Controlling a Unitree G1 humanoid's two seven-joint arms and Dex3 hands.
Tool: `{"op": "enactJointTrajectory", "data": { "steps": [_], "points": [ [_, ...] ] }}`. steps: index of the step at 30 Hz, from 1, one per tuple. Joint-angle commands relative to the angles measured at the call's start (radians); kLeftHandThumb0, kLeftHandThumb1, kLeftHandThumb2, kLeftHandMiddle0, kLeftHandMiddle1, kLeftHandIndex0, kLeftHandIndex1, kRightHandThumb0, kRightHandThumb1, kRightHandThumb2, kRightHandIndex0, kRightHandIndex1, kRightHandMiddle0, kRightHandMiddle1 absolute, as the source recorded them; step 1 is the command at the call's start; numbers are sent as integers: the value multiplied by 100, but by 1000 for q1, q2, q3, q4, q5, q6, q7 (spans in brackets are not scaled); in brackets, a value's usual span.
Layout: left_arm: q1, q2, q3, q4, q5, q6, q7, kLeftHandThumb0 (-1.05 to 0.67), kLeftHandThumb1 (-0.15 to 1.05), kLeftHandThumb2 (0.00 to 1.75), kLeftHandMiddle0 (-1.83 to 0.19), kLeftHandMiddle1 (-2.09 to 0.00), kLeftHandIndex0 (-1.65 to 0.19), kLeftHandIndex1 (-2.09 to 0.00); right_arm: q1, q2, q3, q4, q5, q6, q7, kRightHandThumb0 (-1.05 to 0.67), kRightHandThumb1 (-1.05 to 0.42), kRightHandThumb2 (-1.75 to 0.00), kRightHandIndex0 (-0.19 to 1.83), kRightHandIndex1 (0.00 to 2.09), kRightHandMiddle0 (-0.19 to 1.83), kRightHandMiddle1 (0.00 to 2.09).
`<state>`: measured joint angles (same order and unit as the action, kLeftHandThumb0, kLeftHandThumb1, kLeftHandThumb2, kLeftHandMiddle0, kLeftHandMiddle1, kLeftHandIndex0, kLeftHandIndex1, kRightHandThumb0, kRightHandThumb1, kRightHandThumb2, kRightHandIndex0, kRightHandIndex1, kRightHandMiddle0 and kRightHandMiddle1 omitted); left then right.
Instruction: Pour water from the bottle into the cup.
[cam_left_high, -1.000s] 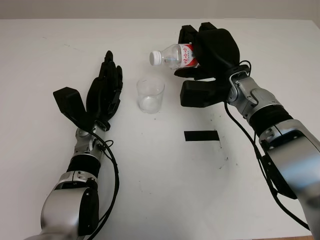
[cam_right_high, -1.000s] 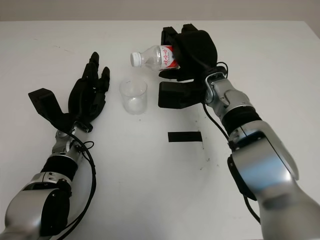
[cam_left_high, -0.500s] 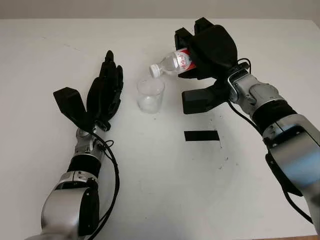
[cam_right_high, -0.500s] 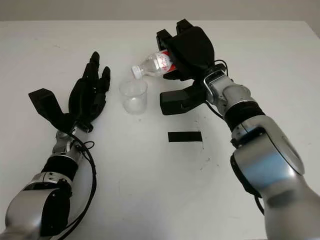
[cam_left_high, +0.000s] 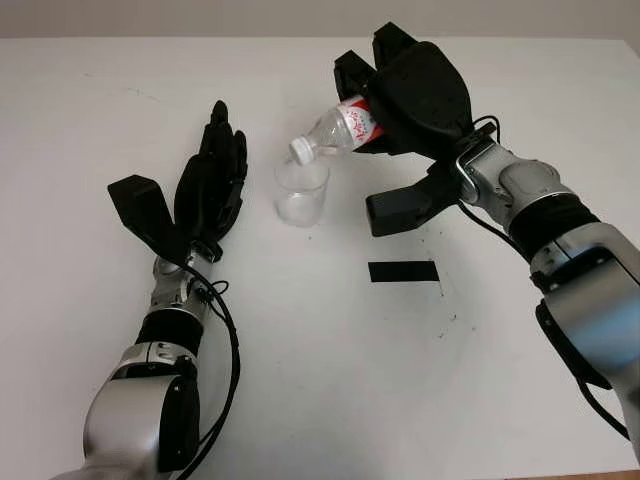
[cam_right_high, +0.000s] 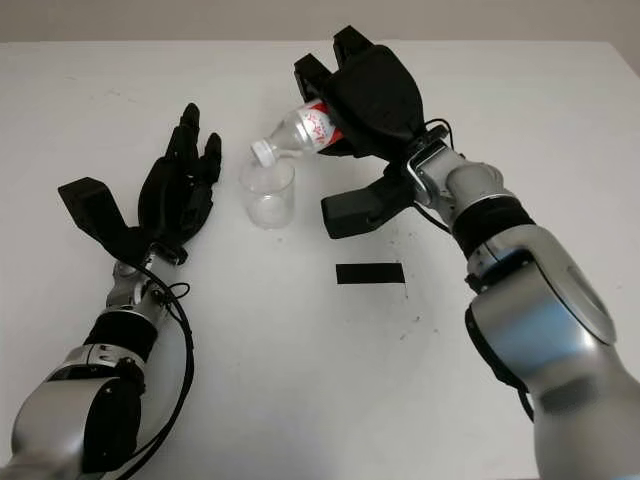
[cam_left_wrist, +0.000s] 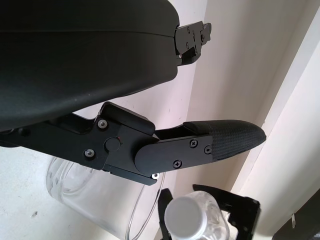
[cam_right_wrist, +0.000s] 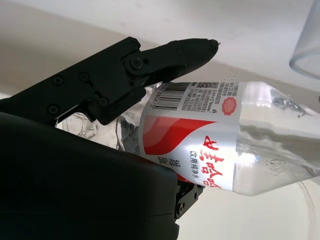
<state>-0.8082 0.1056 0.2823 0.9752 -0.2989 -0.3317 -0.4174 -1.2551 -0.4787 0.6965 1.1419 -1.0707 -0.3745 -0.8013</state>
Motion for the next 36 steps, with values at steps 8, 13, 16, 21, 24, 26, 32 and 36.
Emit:
{"op": "enactJointTrajectory", "data": {
  "steps": [8, 13, 16, 21, 24, 26, 32, 36],
  "points": [
    [8, -12, 2, 20, -2, 0, -4, -84, 105, 57, 19, 0, 19, 0, -60, -13, 58, 9, -72, 21, -96, -49, -105, -41, 132, 209, 79, 209],
    [9, -12, 3, 19, -2, 2, -1, -84, 105, 57, 19, 0, 19, 0, -66, -8, 76, 15, -92, 37, -126, -50, -105, -36, 136, 209, 70, 209],
    [11, -11, 4, 18, -5, 6, -4, -84, 105, 57, 19, 0, 19, 0, -71, -8, 85, 17, -96, 37, -121, -50, -105, -36, 136, 209, 62, 209],
    [13, -7, 4, 19, -3, 5, -5, -84, 105, 58, 19, 0, 19, 0, -74, -7, 96, 19, -99, 52, -110, -50, -105, -37, 135, 209, 61, 209],
    [13, -7, 5, 18, -3, 8, -3, -85, 105, 56, 19, 0, 19, 0, -74, -8, 100, 16, -101, 55, -108, -50, -105, -38, 133, 209, 58, 209],
    [13, -6, 4, 17, -2, 8, -1, -85, 105, 56, 19, 0, 19, 0, -75, -9, 103, 16, -101, 59, -109, -50, -105, -38, 133, 209, 56, 209],
    [13, -6, 2, 17, 2, 6, 3, -84, 105, 57, 19, 0, 19, 0, -75, -10, 105, 16, -98, 56, -111, -50, -105, -38, 132, 209, 55, 209],
    [12, -7, 5, 19, -3, 6, -3, -85, 105, 57, 19, 0, 19, 0, -73, -11, 106, 16, -98, 54, -126, -50, -105, -37, 132, 209, 54, 209]
  ]
}}
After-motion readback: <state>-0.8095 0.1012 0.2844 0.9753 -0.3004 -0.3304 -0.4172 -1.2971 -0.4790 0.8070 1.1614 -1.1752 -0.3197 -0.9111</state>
